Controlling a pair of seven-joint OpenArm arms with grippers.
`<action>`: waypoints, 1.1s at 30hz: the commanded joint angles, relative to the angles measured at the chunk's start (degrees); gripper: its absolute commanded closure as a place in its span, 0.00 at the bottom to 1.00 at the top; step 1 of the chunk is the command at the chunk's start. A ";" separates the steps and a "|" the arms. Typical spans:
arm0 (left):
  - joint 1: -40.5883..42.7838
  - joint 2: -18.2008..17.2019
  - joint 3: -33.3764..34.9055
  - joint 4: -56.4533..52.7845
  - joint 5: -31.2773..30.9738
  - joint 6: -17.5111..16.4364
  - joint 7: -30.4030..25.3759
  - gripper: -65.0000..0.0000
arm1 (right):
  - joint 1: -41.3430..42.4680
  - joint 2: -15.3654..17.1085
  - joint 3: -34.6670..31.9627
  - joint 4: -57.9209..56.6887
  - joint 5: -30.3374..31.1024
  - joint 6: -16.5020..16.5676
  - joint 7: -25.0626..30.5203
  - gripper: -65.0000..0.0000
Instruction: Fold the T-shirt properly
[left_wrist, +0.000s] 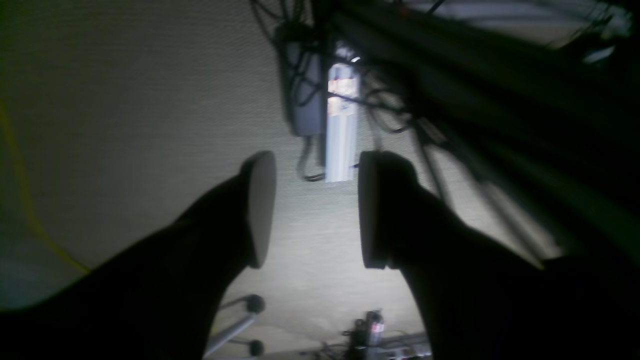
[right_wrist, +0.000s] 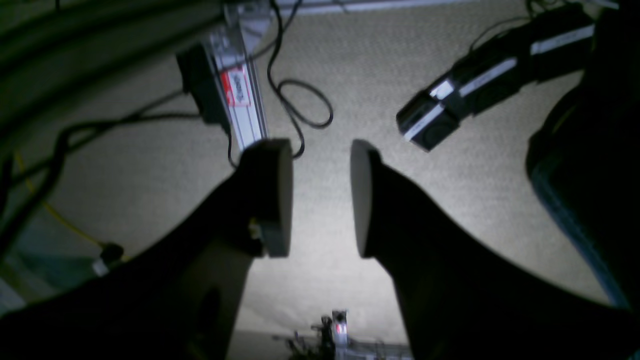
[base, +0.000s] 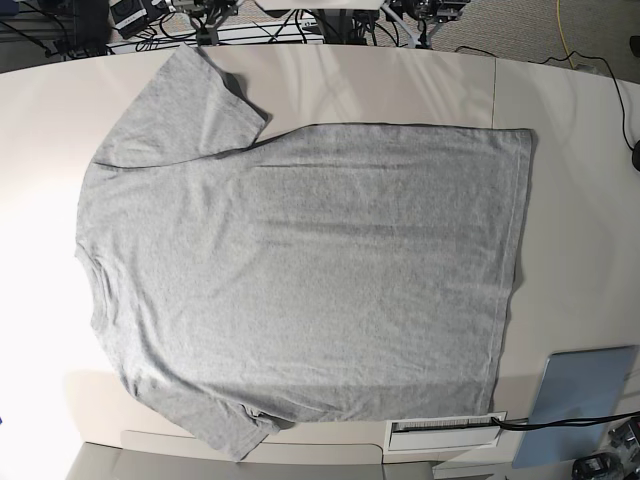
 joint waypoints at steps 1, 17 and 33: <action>1.14 -0.13 0.13 1.05 0.79 -0.35 0.59 0.56 | -0.72 0.55 -0.02 0.26 0.37 0.20 -0.02 0.69; 24.96 -3.26 0.13 39.15 -9.33 -8.02 10.71 0.56 | -20.02 2.54 -0.02 25.70 3.52 6.21 -5.18 0.69; 53.13 -14.14 0.09 88.26 -12.96 -4.28 16.85 0.56 | -54.99 16.33 0.15 79.25 23.50 12.37 -13.75 0.69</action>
